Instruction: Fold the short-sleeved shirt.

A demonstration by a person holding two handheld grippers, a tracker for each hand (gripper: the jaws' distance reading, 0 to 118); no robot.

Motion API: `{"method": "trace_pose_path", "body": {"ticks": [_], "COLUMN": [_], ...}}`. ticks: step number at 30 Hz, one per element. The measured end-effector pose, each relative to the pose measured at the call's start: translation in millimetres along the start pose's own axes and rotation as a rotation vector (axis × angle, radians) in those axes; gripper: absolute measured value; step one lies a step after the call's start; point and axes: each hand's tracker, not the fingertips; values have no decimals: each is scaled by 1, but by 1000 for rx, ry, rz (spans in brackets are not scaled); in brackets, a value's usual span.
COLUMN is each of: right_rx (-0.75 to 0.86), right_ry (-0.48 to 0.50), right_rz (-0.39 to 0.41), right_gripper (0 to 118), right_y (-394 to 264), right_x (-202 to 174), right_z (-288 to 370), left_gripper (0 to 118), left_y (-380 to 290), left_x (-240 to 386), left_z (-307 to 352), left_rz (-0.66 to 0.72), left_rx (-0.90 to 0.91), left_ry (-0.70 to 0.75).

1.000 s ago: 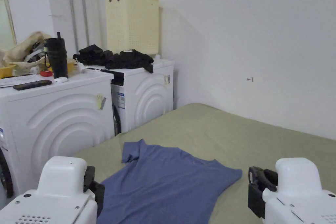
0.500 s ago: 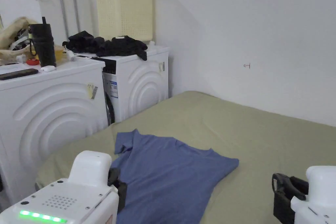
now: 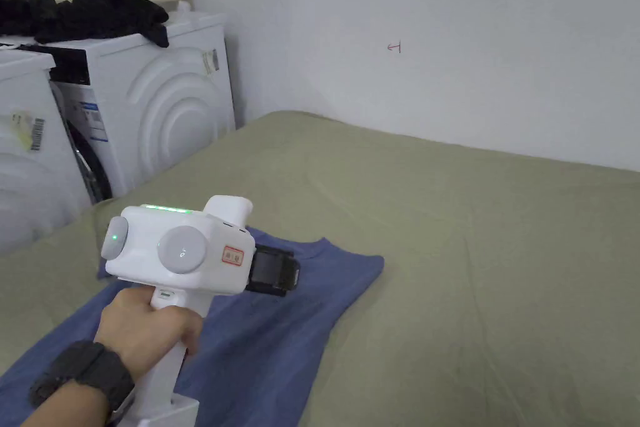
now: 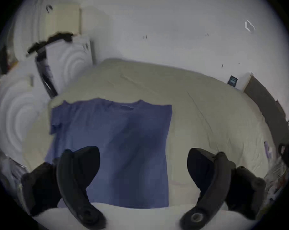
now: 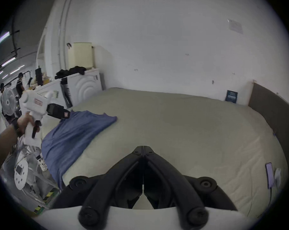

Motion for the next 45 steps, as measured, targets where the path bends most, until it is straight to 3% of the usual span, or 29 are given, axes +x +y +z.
{"method": "trace_pose_path", "body": {"ticks": [6,9,14,16,17,18,20,21,25,29,34,40,45], "right_rx": [-33,-60,-84,-86,-86,-84,-83,-82,-77,-63,-33,1,60], "right_ry": [-28,-38,-31,-19,-10,-5,-3,-3,-1,-16,-20,-79,-198], "right_rz": [-36,-33,-34,-29,-26,-21,-7,2,21,1,-86,-89,-148], "right_gripper": [2,2,2,2,2,2,2,2,2,2,2,2,2], "right_y": [-14,-22,-33,-37,-38,-39,-40,-41,-44,-44,-43,-41,-37], "right_x": [30,36,36,35,33,31,27,26,27,37,52,74,104], "right_z": [-6,-8,-14,-15,-15,-14,-13,-12,-4,4,17,54,101], "left_gripper": [108,108,102,60,46,29,8,4,4,3,3,3,3], "left_y": [17,16,1,-8,-13,-14,-17,-17,-10,10,46,86,64], "left_x": [-13,-25,-34,-32,-30,-32,-36,-38,-34,14,92,258,410], "left_z": [-96,-134,-151,-152,-150,-149,-144,-141,-123,-90,-71,-81,-78], "left_rz": [-17,68,136,144,120,102,124,144,153,21,-21,-243,-387], "left_rx": [-153,-237,-203,-199,-180,-142,-127,-123,-22,25,119,129,66], "left_ry": [27,19,3,8,101,108,40,27,5,-3,-218,-446,-681]}}
